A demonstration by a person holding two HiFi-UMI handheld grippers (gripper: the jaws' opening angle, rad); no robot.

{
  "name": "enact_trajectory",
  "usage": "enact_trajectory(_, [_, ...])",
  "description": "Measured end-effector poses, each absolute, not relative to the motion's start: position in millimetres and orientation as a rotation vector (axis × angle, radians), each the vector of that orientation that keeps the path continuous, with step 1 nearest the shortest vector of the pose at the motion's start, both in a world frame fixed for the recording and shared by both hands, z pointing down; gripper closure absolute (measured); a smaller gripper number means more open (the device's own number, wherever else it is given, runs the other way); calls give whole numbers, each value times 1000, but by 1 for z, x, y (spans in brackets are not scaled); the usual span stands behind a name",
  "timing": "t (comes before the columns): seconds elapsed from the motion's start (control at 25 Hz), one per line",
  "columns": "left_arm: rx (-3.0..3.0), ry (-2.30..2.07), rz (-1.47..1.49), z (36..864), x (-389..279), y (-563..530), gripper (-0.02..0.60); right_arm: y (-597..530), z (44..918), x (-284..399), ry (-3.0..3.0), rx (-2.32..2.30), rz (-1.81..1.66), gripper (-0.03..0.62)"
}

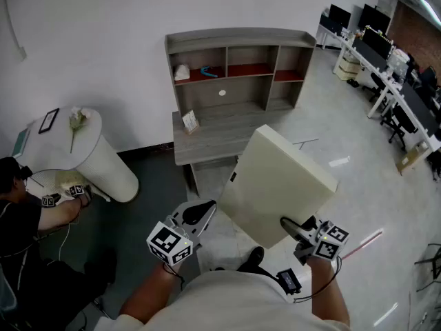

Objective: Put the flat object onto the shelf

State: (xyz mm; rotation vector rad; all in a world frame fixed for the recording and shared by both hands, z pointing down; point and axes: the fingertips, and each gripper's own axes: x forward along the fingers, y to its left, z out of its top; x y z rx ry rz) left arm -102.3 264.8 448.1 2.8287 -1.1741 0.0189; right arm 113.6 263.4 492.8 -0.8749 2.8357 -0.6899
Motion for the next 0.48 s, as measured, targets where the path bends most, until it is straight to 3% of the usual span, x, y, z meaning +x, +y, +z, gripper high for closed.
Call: enact_trajectory(0.48, [2800, -1199, 60, 460, -64, 210, 568, 211, 500, 157, 2850, -854, -682, 307])
